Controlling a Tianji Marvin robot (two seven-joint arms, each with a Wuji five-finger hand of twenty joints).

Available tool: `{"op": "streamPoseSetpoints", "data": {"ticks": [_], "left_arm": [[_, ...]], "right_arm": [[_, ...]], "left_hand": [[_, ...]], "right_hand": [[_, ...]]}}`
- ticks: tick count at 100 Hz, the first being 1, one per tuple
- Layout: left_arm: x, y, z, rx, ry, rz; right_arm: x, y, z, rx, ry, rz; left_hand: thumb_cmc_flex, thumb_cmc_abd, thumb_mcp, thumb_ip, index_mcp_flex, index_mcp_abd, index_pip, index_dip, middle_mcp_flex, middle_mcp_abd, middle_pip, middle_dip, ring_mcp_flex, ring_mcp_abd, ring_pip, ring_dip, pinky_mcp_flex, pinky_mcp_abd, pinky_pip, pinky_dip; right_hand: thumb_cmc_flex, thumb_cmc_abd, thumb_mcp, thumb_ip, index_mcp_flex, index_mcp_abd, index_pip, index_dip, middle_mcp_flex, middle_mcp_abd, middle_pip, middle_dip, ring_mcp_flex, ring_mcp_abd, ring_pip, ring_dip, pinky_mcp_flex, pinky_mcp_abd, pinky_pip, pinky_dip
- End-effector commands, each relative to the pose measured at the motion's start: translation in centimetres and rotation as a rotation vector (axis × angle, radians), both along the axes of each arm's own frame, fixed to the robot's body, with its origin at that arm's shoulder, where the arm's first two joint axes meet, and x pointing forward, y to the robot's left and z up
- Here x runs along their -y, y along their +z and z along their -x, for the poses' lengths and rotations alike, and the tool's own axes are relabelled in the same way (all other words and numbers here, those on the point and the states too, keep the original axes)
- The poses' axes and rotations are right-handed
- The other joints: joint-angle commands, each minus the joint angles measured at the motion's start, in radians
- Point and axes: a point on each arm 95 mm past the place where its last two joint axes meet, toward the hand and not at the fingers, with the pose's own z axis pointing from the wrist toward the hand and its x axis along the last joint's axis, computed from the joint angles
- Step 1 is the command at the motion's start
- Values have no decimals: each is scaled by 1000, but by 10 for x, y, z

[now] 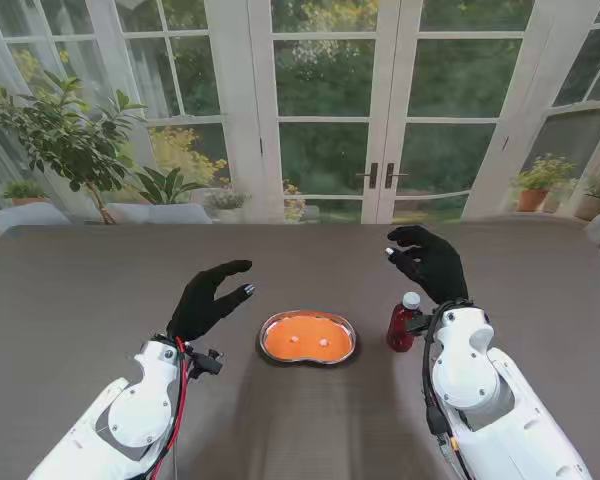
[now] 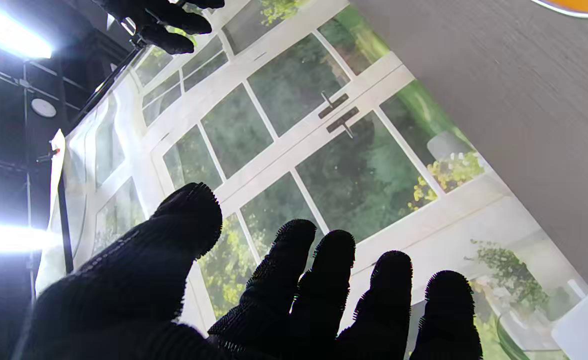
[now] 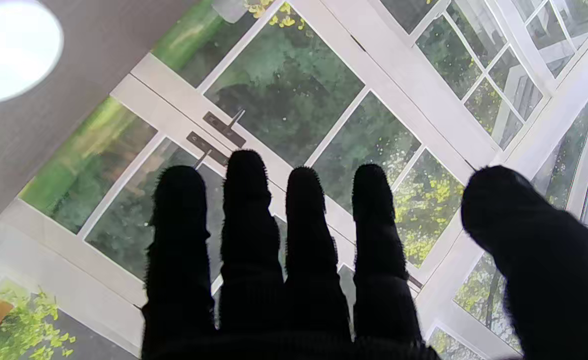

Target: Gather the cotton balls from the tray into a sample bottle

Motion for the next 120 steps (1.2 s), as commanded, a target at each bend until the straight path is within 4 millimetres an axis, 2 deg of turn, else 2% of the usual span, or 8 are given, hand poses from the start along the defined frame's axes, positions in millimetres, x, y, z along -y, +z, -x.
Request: {"op": "streamPoseSetpoints", "data": {"ticks": [1,42,54,61,92,120], "left_arm": [[4,0,1,-8,-17,0],[3,0,1,-16,-24,-6],[3,0,1,-19,-21,-6],[2,0,1,-22,-20,-8],[0,0,1,-24,-22,-4],[2,-1,0,-31,-30,-4]], "right_arm": [[-3,-1,2,-8,13,0],[-1,-1,2,-4,16,32],[0,1,2,-4,16,105],[1,1,1,-17,16,169],[14,-6,-8,-124,67,421],[26,-15,-16,-189,91,615]], "left_hand": [[-34,34,-12,24,1,-134,-10,-1,0,-18,-1,-4,-3,-8,-9,-1,9,1,-31,26],[-34,35,-14,24,2,-134,-10,0,3,-19,0,-2,-1,-8,-8,1,8,0,-35,34],[-33,35,-14,24,3,-133,-10,1,5,-18,0,-2,2,-6,-6,2,11,0,-35,36],[-32,35,-15,24,5,-133,-9,1,8,-17,1,0,3,-5,-4,3,12,-1,-34,38],[-30,36,-18,25,5,-131,-10,1,13,-14,2,2,4,0,-1,7,14,4,-33,43],[-30,37,-20,25,7,-131,-9,2,16,-11,3,4,5,0,-1,8,16,5,-32,47]], "right_hand": [[-15,22,-16,33,10,-5,-17,-16,15,6,-17,2,12,10,4,-1,-4,22,-1,-11],[-13,5,-21,32,16,-9,-19,-13,10,7,-21,7,5,16,4,3,-13,26,-5,-12],[-15,-5,-29,30,20,-18,-21,-13,6,4,-23,7,-3,13,1,3,-21,27,-9,-11],[-17,-20,-39,28,59,-24,-10,-8,3,1,-25,7,-8,11,1,4,-27,27,-10,-10],[-9,-117,-69,19,6,-36,-56,-6,-68,-7,-35,17,-60,6,-10,9,-69,10,-24,9],[-13,-280,12,-11,-23,-35,-72,17,-150,-9,5,47,-85,-11,7,26,-76,-16,-17,63]]}}
